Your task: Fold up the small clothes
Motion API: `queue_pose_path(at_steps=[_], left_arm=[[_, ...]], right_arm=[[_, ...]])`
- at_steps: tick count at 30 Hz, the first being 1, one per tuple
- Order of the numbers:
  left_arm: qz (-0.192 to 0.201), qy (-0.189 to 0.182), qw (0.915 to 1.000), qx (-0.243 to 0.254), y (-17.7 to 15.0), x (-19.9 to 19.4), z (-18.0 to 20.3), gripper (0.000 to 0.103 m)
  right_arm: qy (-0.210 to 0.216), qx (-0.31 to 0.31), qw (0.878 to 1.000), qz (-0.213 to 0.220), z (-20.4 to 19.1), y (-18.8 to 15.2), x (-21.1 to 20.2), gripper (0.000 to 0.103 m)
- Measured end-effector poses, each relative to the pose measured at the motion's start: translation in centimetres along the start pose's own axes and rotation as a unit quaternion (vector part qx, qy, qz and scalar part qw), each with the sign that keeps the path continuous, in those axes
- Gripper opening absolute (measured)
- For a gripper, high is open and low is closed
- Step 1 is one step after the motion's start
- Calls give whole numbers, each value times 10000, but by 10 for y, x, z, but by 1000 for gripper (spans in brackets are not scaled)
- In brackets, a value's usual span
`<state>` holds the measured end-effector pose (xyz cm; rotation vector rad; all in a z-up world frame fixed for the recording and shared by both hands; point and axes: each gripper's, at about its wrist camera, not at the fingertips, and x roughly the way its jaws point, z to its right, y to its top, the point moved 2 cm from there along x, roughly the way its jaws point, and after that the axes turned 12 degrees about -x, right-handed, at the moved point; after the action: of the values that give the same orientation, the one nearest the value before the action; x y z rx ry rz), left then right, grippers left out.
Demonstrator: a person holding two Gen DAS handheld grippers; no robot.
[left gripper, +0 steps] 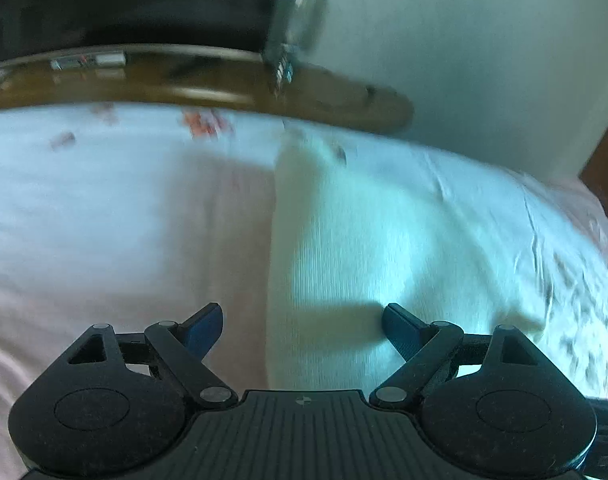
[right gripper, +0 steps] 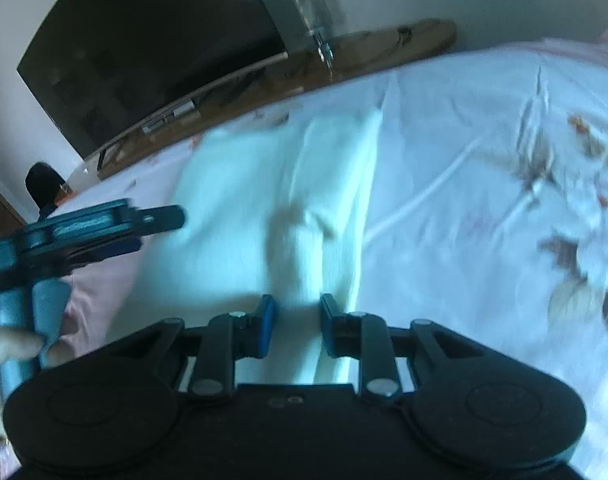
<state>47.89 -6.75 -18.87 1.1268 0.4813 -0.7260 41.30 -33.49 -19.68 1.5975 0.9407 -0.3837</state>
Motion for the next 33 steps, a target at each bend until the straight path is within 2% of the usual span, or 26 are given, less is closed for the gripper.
queue_pose_path(at_steps=[2, 4, 6, 8, 10, 11, 12, 15, 20, 22, 24, 27, 30, 33], left_arm=[[15, -13, 10000, -69, 0, -1, -1, 87], [2, 10, 9999, -111, 6, -4, 1, 87], [146, 36, 9999, -24, 9, -13, 7, 87], [288, 124, 9994, 137, 16, -17, 14, 87], [377, 235, 9987, 246, 22, -16, 18, 87], [401, 269, 9985, 261, 26, -16, 20, 87], [418, 310, 9983, 257, 29, -14, 21, 87], [402, 345, 9983, 256, 36, -6, 23, 87], [355, 392, 9981, 310, 42, 11, 27, 87], [346, 417, 9979, 347, 45, 18, 28, 87], [302, 443, 9980, 347, 48, 26, 28, 87], [166, 424, 9986, 286, 49, 36, 26, 87], [58, 318, 9995, 22, 51, 33, 20, 87], [214, 231, 9994, 174, 45, 10, 18, 87]], right_arm=[[-2, -88, 9999, -56, -3, -4, -4, 22], [-48, -264, 9996, -117, -7, -9, -10, 11], [-280, -339, 9990, -107, -4, -8, -18, 5], [-561, -445, 9973, -133, -1, -5, -25, 4], [-638, -364, 9973, -23, 5, -2, -33, 9], [-641, -283, 9975, 128, 6, 2, -37, 16], [-644, -258, 9971, 325, 6, 9, -41, 28], [-719, -575, 9926, 791, -4, 32, -42, 28], [-1044, -1200, 9830, 919, -24, 61, -7, 28], [-1255, -1554, 9760, 863, -32, 67, 14, 26], [-1378, -1634, 9734, 827, -33, 68, 31, 27], [-1466, -1709, 9733, 443, -25, 62, 61, 27], [-1386, -1508, 9771, 568, -18, 60, 55, 27], [-1327, -1434, 9774, 808, -25, 58, 31, 28]])
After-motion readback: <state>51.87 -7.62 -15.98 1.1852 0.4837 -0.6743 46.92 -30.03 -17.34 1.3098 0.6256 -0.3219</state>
